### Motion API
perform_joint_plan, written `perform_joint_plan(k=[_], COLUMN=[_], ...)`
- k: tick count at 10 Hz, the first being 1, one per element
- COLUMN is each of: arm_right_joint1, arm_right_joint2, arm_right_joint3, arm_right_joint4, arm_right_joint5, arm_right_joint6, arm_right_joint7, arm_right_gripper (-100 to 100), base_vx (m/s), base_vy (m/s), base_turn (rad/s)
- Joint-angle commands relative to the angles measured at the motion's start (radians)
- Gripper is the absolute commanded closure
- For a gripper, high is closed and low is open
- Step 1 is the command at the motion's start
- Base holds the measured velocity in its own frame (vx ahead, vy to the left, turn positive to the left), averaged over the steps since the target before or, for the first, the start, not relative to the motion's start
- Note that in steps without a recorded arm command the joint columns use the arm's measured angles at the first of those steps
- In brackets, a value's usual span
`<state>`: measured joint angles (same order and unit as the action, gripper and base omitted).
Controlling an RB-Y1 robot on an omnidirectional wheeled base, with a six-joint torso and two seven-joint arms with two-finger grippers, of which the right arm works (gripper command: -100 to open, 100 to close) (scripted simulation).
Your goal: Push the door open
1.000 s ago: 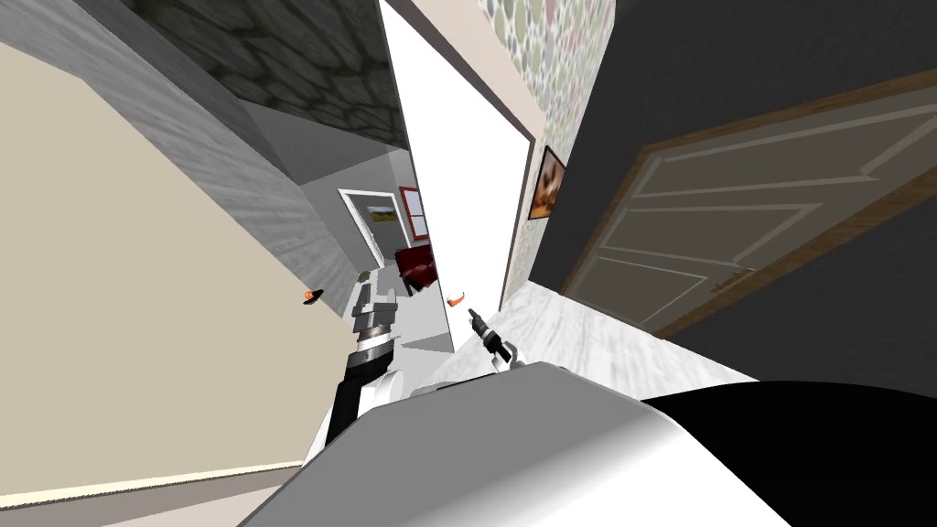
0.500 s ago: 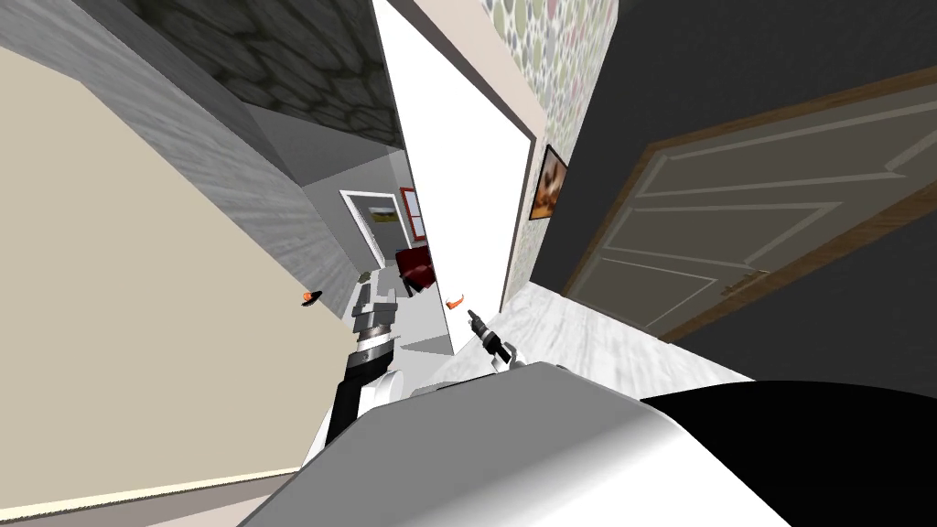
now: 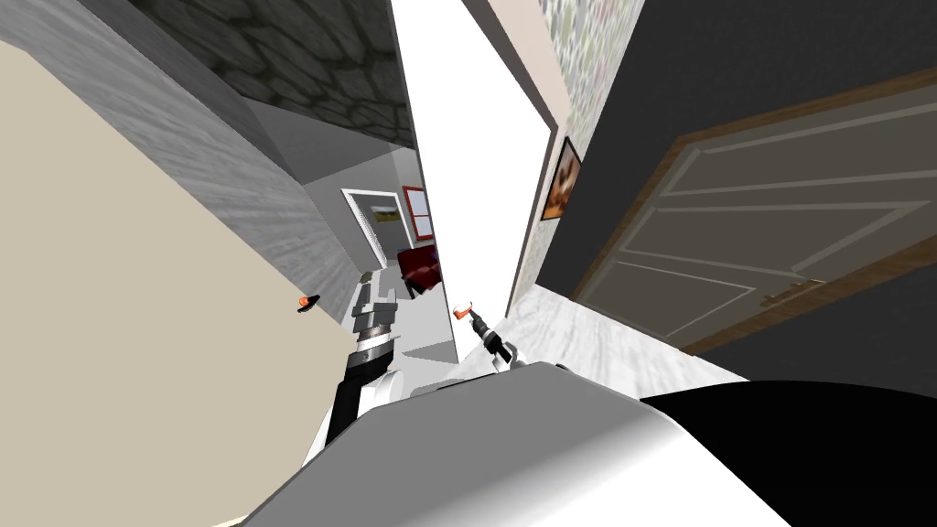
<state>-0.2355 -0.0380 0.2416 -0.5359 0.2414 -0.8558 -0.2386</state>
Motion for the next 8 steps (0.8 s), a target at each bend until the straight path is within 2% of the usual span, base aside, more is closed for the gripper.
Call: perform_joint_plan(k=[1, 2, 3, 4, 8], arm_right_joint1=[-0.001, -0.001, -0.001, -0.001, -0.001], arm_right_joint2=[0.009, 0.020, 0.014, 0.014, 0.014], arm_right_joint3=[-0.003, -0.006, -0.004, -0.004, -0.004], arm_right_joint4=[0.002, 0.003, 0.001, 0.001, 0.001], arm_right_joint5=[-0.003, -0.004, -0.003, -0.003, -0.003], arm_right_joint6=[0.001, 0.002, 0.003, 0.003, 0.003], arm_right_joint7=[0.004, 0.007, 0.005, 0.005, 0.005], arm_right_gripper=[-100, -100, -100, 100, 100], base_vx=[0.198, 0.177, 0.077, -0.009, -0.009], base_vy=[0.084, 0.075, 0.034, -0.004, -0.005], base_turn=[0.030, 0.030, 0.004, -0.005, 0.007])
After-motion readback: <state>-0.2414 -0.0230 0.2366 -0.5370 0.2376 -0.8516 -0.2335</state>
